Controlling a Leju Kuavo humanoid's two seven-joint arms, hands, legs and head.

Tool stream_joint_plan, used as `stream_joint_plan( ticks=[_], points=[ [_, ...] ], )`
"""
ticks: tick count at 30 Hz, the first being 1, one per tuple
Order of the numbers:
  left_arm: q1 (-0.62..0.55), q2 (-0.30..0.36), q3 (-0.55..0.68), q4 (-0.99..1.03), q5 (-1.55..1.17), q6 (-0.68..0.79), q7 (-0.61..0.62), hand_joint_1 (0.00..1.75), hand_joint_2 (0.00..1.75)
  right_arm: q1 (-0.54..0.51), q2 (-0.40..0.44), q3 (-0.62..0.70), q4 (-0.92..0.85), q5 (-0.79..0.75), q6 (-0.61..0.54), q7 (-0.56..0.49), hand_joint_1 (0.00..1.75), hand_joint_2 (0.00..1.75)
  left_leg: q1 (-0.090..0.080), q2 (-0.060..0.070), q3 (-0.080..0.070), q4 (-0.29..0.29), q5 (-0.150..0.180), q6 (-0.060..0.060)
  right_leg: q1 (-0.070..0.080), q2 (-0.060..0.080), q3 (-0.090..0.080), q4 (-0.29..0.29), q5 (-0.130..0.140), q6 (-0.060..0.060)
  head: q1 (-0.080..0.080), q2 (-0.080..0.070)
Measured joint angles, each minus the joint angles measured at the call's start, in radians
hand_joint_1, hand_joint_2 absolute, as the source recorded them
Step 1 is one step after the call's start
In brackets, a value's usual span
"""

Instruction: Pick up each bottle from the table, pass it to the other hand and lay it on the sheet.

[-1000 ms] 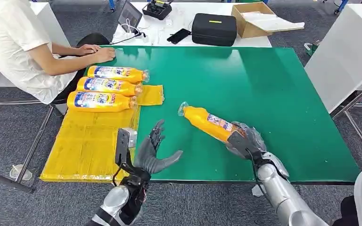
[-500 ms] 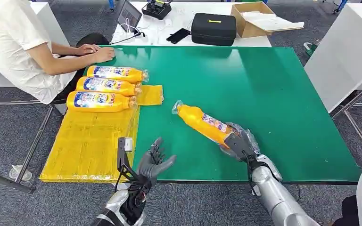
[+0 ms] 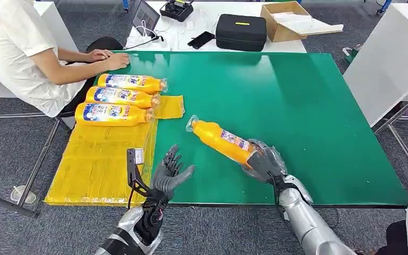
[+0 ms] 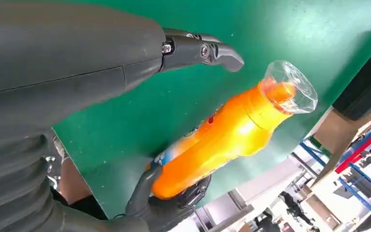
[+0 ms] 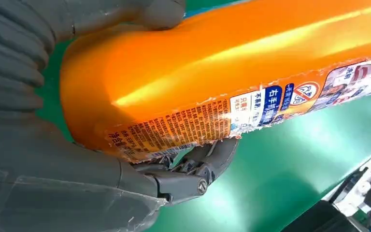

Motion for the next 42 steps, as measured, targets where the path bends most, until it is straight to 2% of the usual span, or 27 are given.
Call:
stream_joint_plan(
  ticks=[7, 12, 18, 29, 36, 42],
  points=[
    [-0.023, -0.004, 0.024, 0.005, -0.052, -0.095, -0.068, 0.00, 1.75, -0.001, 0.010, 0.022, -0.017, -0.025, 0.039, -0.048, 1.75, 1.75, 0.000, 0.000, -0.002, 0.000, 0.000, 0.000, 0.000, 0.000, -0.002, 0.000, 0.000, 0.000, 0.000, 0.000],
    [-0.054, -0.016, 0.066, 0.075, 0.011, -0.216, -0.002, 0.00, 1.75, -0.002, 0.025, 0.055, -0.034, -0.044, 0.061, -0.068, 1.75, 1.75, 0.000, -0.002, -0.005, 0.000, 0.001, 0.000, 0.000, 0.000, -0.004, 0.001, 0.000, 0.000, 0.000, 0.000],
    [-0.070, -0.027, 0.101, 0.170, 0.019, -0.199, -0.035, 0.00, 1.75, 0.001, 0.038, 0.080, -0.064, -0.067, 0.069, -0.080, 1.75, 1.75, 0.000, -0.002, -0.009, 0.000, 0.001, 0.000, 0.000, 0.000, -0.008, 0.001, 0.000, 0.000, 0.000, 0.000],
    [-0.123, -0.035, 0.156, 0.300, 0.061, -0.185, 0.011, 0.00, 1.75, 0.006, 0.057, 0.122, -0.119, -0.088, 0.062, -0.100, 1.75, 1.75, 0.000, -0.002, -0.011, 0.000, 0.001, 0.000, 0.000, 0.000, -0.011, 0.001, 0.000, 0.000, 0.000, 0.000],
    [-0.124, -0.035, 0.163, 0.323, 0.055, -0.185, -0.035, 0.00, 1.75, 0.025, 0.056, 0.124, -0.137, -0.107, 0.062, -0.103, 1.75, 1.75, 0.000, -0.002, -0.012, 0.000, 0.001, 0.000, 0.000, 0.000, -0.011, 0.001, 0.000, 0.000, 0.000, 0.000],
    [-0.125, -0.035, 0.163, 0.309, 0.059, -0.362, -0.106, 0.00, 1.75, 0.038, 0.062, 0.146, -0.160, -0.109, 0.074, -0.106, 1.75, 1.75, 0.000, -0.003, -0.012, 0.000, 0.001, 0.000, 0.000, 0.000, -0.011, 0.001, 0.000, 0.000, 0.000, 0.000]
  ],
)
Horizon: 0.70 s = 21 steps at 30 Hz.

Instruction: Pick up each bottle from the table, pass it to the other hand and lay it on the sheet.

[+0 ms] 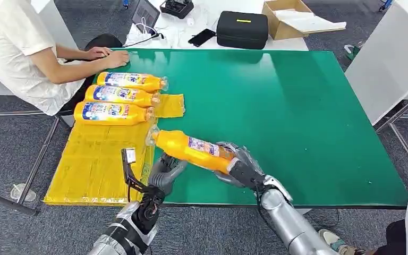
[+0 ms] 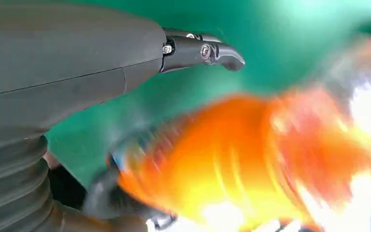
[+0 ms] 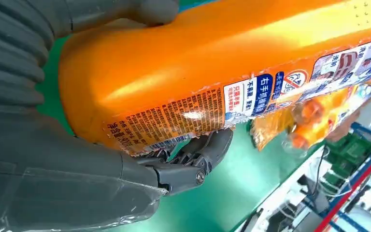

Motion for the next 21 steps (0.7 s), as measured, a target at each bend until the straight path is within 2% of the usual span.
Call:
stream_joint_plan(
  ticks=[5, 13, 21],
  points=[
    [0.005, 0.000, 0.003, -0.018, 0.007, -0.038, -0.012, 0.00, 1.75, 0.008, 0.002, 0.006, -0.006, 0.000, 0.002, 0.000, 1.75, 1.75, 0.000, 0.000, 0.000, 0.000, 0.000, 0.000, 0.000, 0.000, 0.000, 0.000, 0.000, 0.000, 0.000, 0.000],
    [0.061, 0.012, 0.027, -0.136, 0.012, -0.236, -0.036, 0.00, 1.75, 0.017, 0.002, 0.002, -0.009, 0.008, 0.019, -0.011, 1.75, 1.75, 0.000, 0.000, 0.000, 0.000, 0.000, 0.000, 0.000, 0.000, 0.000, 0.000, 0.000, 0.000, 0.000, 0.000],
    [0.084, 0.013, 0.024, -0.188, -0.042, -0.241, -0.013, 0.00, 1.75, 0.019, 0.008, -0.002, -0.009, 0.022, 0.029, -0.017, 1.75, 1.75, 0.000, 0.000, 0.000, 0.000, 0.000, 0.000, 0.000, 0.000, 0.000, 0.000, 0.000, 0.000, 0.000, 0.000]
  ],
)
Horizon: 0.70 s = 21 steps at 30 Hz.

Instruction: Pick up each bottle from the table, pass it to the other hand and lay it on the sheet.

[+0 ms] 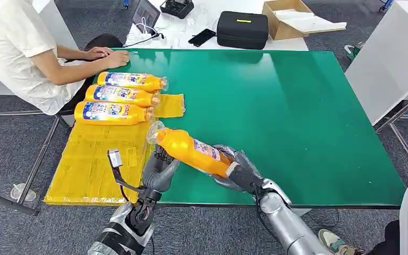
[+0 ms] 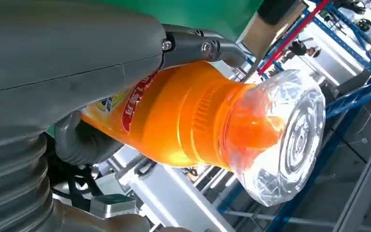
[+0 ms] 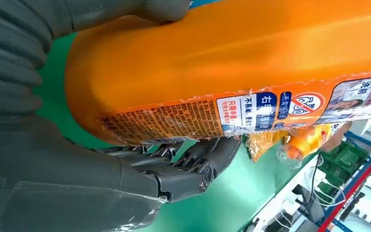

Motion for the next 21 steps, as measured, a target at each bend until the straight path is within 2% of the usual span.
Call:
stream_joint_plan(
  ticks=[8, 21],
  points=[
    [0.000, 0.000, 0.000, -0.001, -0.008, 0.007, -0.001, 0.00, 1.75, 0.002, 0.003, -0.003, 0.000, 0.001, 0.001, -0.002, 1.75, 1.75, 0.000, 0.000, 0.000, 0.000, 0.000, 0.000, 0.000, 0.000, 0.000, 0.000, 0.000, 0.000, 0.000, 0.000],
    [-0.037, -0.015, -0.026, 0.079, -0.080, 0.133, -0.032, 0.00, 1.75, 0.002, 0.039, 0.008, -0.022, 0.002, 0.011, -0.008, 1.75, 1.75, 0.000, 0.000, 0.000, 0.000, 0.000, 0.000, 0.000, 0.000, 0.000, 0.000, 0.000, 0.000, 0.000, 0.000]
  ],
)
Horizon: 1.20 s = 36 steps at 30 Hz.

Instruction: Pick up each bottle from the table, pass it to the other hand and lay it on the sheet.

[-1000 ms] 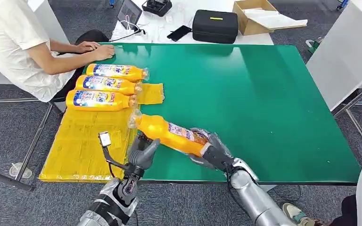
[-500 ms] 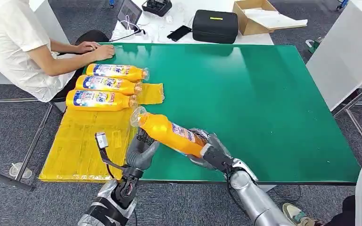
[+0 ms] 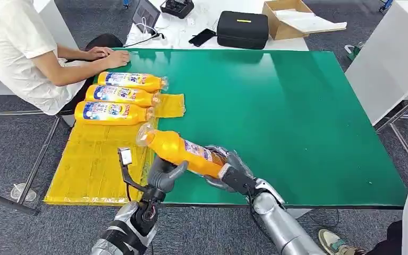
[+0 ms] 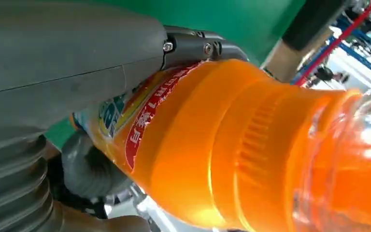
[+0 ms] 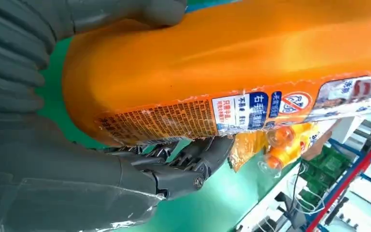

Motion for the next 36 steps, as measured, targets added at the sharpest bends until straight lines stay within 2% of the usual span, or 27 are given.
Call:
stream_joint_plan(
  ticks=[5, 15, 19, 20, 21, 22, 33, 34, 35, 36],
  points=[
    [-0.012, -0.006, -0.020, 0.032, -0.045, 0.066, -0.027, 0.00, 1.75, 0.002, 0.010, 0.018, -0.012, -0.005, 0.001, 0.000, 1.75, 1.75, 0.000, 0.000, 0.000, 0.000, 0.000, 0.000, 0.000, 0.000, 0.000, 0.000, 0.000, 0.000, 0.000, 0.000],
    [-0.023, -0.012, -0.015, 0.058, 0.022, 0.008, -0.055, 0.00, 1.75, 0.016, 0.024, 0.050, -0.023, -0.047, 0.021, 0.000, 1.75, 1.75, 0.000, 0.000, 0.000, 0.000, 0.000, 0.000, 0.000, 0.000, -0.001, 0.000, 0.000, 0.000, 0.000, 0.000],
    [-0.018, -0.011, 0.006, 0.024, 0.038, 0.030, -0.056, 0.03, 1.75, 0.031, 0.030, 0.055, -0.017, -0.060, 0.027, -0.001, 1.75, 1.75, 0.000, 0.000, -0.001, 0.000, 0.000, 0.000, 0.000, 0.000, -0.001, 0.000, 0.000, 0.000, 0.000, 0.000],
    [-0.017, -0.011, 0.010, 0.017, 0.042, 0.031, -0.056, 0.42, 1.75, 0.033, 0.031, 0.056, -0.015, -0.061, 0.027, -0.001, 1.75, 1.75, 0.000, 0.000, -0.001, 0.000, 0.000, 0.000, 0.000, 0.000, -0.001, 0.000, 0.000, 0.000, 0.000, 0.000],
    [-0.017, -0.011, 0.013, 0.011, 0.043, 0.032, -0.056, 1.50, 1.75, 0.034, 0.032, 0.057, -0.015, -0.061, 0.027, -0.001, 1.75, 1.75, 0.000, 0.000, -0.001, 0.000, 0.000, 0.000, 0.000, 0.000, -0.001, 0.000, 0.000, 0.000, 0.000, 0.000],
    [-0.016, -0.011, 0.017, 0.007, 0.044, 0.032, -0.056, 1.73, 1.75, 0.035, 0.032, 0.056, -0.013, -0.062, 0.027, -0.001, 1.75, 1.75, 0.000, 0.000, -0.001, 0.000, 0.000, 0.000, 0.000, 0.000, -0.001, 0.000, 0.000, 0.000, 0.000, 0.000],
    [0.010, -0.011, 0.029, -0.064, 0.060, 0.055, -0.071, 1.75, 1.75, 0.041, 0.048, 0.057, 0.004, -0.086, 0.039, -0.003, 1.75, 1.75, 0.000, 0.000, -0.001, 0.000, 0.000, 0.000, 0.000, 0.000, -0.001, 0.000, 0.000, 0.000, 0.000, 0.000],
    [0.012, -0.011, 0.029, -0.068, 0.062, 0.054, -0.068, 1.75, 1.75, 0.041, 0.050, 0.057, 0.006, -0.086, 0.039, -0.005, 1.71, 1.75, 0.000, 0.000, -0.001, 0.000, 0.000, 0.000, 0.000, 0.000, -0.001, 0.000, 0.000, 0.000, 0.000, 0.000],
    [0.014, -0.011, 0.030, -0.071, 0.064, 0.052, -0.064, 1.75, 1.75, 0.041, 0.051, 0.057, 0.008, -0.087, 0.039, -0.007, 1.54, 1.75, 0.000, 0.000, -0.001, 0.000, 0.000, 0.000, 0.000, 0.000, -0.001, 0.000, 0.000, 0.000, 0.000, 0.000],
    [0.014, -0.011, 0.030, -0.072, 0.068, 0.046, -0.057, 1.75, 1.75, 0.041, 0.053, 0.056, 0.010, -0.089, 0.039, -0.009, 1.48, 1.75, 0.000, 0.000, -0.001, 0.000, 0.000, 0.000, 0.000, 0.000, -0.001, 0.000, 0.000, 0.000, 0.000, 0.000]
  ],
)
